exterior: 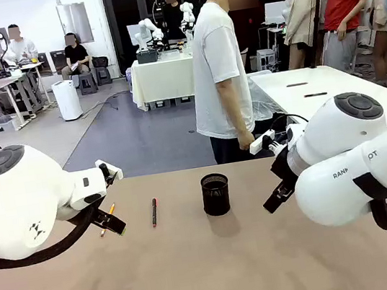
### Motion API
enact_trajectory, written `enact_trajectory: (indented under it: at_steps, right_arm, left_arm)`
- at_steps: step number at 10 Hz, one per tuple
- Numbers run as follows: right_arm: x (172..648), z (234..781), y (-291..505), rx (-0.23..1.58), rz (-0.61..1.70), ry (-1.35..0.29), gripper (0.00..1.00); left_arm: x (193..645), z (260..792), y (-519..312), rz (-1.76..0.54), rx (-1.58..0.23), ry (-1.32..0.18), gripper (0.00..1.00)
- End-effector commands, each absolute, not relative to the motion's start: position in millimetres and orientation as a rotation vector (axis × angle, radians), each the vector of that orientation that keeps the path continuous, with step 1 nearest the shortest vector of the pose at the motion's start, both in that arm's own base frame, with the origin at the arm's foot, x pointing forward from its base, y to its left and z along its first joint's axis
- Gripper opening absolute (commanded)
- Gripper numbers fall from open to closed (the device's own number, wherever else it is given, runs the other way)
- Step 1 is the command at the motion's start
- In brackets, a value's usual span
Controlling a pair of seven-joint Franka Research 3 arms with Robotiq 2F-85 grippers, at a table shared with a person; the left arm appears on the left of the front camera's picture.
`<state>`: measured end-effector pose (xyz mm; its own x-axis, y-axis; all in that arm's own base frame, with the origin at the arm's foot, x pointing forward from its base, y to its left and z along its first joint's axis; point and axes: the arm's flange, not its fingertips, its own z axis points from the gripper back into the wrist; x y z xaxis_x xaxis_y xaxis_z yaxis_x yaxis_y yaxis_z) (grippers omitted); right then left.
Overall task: Place the pens into the pen holder.
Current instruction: Pick up a writing instrument from the table and place it into the Pen holder.
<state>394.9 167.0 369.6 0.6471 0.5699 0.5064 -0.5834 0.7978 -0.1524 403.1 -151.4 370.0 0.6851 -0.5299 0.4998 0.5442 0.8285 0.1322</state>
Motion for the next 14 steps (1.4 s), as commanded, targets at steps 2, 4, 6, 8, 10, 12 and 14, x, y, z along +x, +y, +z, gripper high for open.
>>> enact_trajectory:
  at_steps: [2,4,6,8,10,12,14]
  right_arm:
    - [394.9,369.7,167.0,0.025,0.656,-0.567,1.0]
    - [394.9,369.7,167.0,0.025,0.656,-0.567,1.0]
    - [394.9,369.7,167.0,0.025,0.656,-0.567,1.0]
    - [394.9,369.7,167.0,0.025,0.656,-0.567,1.0]
    - [394.9,369.7,167.0,0.025,0.656,-0.567,1.0]
    - [394.9,369.7,167.0,0.025,0.656,-0.567,1.0]
    - [394.9,369.7,167.0,0.025,0.656,-0.567,1.0]
  left_arm:
    - [403.0,370.2,-151.4,-0.602,-0.028,-0.552,1.0]
    - [403.0,370.2,-151.4,-0.602,-0.028,-0.552,1.0]
    - [403.0,370.2,-151.4,-0.602,-0.028,-0.552,1.0]
    - [403.0,370.2,-151.4,-0.602,-0.028,-0.552,1.0]
    - [403.0,370.2,-151.4,-0.602,-0.028,-0.552,1.0]
    - [403.0,370.2,-151.4,-0.602,-0.028,-0.552,1.0]
    - [403.0,370.2,-151.4,-0.602,-0.028,-0.552,1.0]
